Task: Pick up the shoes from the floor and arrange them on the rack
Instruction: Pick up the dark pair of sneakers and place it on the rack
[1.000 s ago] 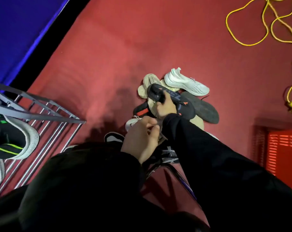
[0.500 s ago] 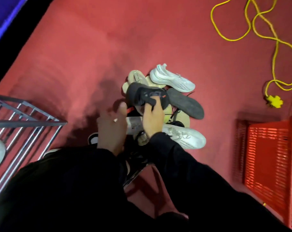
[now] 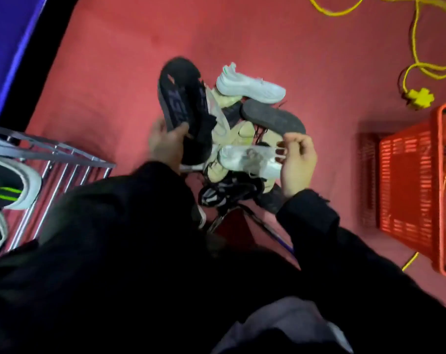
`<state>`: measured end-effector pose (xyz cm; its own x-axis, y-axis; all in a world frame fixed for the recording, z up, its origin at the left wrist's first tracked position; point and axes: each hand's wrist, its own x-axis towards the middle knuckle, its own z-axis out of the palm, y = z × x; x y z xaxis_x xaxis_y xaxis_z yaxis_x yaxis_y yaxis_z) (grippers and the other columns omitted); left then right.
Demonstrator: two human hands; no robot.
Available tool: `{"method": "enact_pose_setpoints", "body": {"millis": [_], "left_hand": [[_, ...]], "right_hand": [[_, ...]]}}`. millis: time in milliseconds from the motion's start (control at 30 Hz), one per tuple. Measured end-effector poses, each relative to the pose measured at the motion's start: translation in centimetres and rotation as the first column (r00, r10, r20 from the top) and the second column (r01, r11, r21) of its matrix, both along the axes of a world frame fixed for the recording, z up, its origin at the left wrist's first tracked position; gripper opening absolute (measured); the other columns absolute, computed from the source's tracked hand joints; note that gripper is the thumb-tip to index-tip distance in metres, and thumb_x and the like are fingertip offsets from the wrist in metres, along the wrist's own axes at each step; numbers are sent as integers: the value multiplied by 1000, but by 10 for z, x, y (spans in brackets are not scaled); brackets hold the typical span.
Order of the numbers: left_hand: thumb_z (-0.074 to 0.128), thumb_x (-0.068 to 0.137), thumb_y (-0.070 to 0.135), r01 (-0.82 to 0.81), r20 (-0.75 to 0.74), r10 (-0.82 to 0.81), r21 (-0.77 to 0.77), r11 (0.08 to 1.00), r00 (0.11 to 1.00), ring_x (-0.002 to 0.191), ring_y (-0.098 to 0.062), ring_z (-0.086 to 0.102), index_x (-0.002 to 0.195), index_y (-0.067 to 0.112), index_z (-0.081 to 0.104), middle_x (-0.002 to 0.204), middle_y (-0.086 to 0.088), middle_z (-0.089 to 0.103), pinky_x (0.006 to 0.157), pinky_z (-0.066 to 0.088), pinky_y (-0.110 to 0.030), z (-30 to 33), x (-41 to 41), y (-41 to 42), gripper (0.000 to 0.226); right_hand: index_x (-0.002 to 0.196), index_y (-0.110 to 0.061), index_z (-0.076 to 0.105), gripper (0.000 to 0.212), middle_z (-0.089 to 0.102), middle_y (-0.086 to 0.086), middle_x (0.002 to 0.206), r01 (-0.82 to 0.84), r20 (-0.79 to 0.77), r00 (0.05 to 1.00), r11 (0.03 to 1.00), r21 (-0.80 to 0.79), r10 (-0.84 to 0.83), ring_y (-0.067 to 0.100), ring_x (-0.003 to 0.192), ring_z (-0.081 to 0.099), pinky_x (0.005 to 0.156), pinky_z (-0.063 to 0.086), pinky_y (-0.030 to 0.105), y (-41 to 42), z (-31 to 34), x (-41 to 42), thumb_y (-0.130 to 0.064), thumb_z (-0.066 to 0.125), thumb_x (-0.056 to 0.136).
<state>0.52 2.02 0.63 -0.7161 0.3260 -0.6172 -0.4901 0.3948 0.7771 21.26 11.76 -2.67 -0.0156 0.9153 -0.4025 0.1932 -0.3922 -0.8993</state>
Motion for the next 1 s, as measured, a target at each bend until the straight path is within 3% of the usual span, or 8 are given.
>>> {"method": "enact_pose_setpoints", "body": {"millis": [133,300,433,533,667,800,900,1000], "left_hand": [[65,74,9,42,-53,-41,21,999,998,101,-31,71,113,8,66,103,-9,75,97,55,-47,-16,-12,-11,39],[61,83,9,74,-6,-74,11,997,997,94,-26,68,110,9,63,99,-8,72,98,53,-48,-18,-6,-20,27],[56,95,3,129,-114,-135,-53,990,984,81,-10,64,124,0,58,96,-1,67,76,54,-17,-9,-6,-14,29],[55,97,8,156,-242,-192,-159,975,951,94,-11,59,135,2,51,108,0,62,72,44,-2,3,-5,-7,39],[54,90,28,194,-359,-319,-342,919,877,106,-21,60,136,17,48,117,1,63,98,46,-30,0,-7,2,48],[57,92,19,332,-297,-437,-345,878,849,98,-17,58,130,19,53,111,2,64,82,39,-21,-3,-16,42,38],[59,91,20,487,-252,-585,-358,797,771,100,-16,61,131,25,53,110,7,65,81,41,-21,-14,-21,54,41],[55,84,36,502,-131,-584,-385,774,801,110,-24,64,131,30,50,119,1,68,95,50,-38,-26,-26,46,47]], "right_hand": [[82,-19,57,12,59,6,79,-9,85,996,996,-91,17,14,65,54,58,44,26,-2,-19,43,-14,49,89],[84,-20,55,12,61,10,89,-37,135,989,993,-111,52,17,72,56,58,44,23,-13,-32,57,-12,50,92],[83,-20,56,14,62,5,84,-80,128,987,989,-124,96,20,73,57,65,47,28,-19,-41,41,-13,51,95],[82,-18,55,17,60,4,79,-147,129,978,980,-130,164,21,73,55,68,47,32,-11,-54,17,-12,52,97],[86,-24,57,13,65,1,89,-258,318,910,964,-70,267,22,86,60,91,53,44,29,-83,-27,-17,53,96],[127,-14,60,31,65,11,126,-514,511,683,840,-173,522,31,114,63,92,45,30,77,-116,-75,-21,52,97],[148,-22,47,53,34,15,160,-680,604,404,667,-304,687,34,132,56,105,45,38,105,-145,-102,-24,52,95],[156,-38,27,79,10,8,170,-738,613,153,502,-451,775,35,119,65,95,52,43,126,-172,-126,-35,63,86]]}}
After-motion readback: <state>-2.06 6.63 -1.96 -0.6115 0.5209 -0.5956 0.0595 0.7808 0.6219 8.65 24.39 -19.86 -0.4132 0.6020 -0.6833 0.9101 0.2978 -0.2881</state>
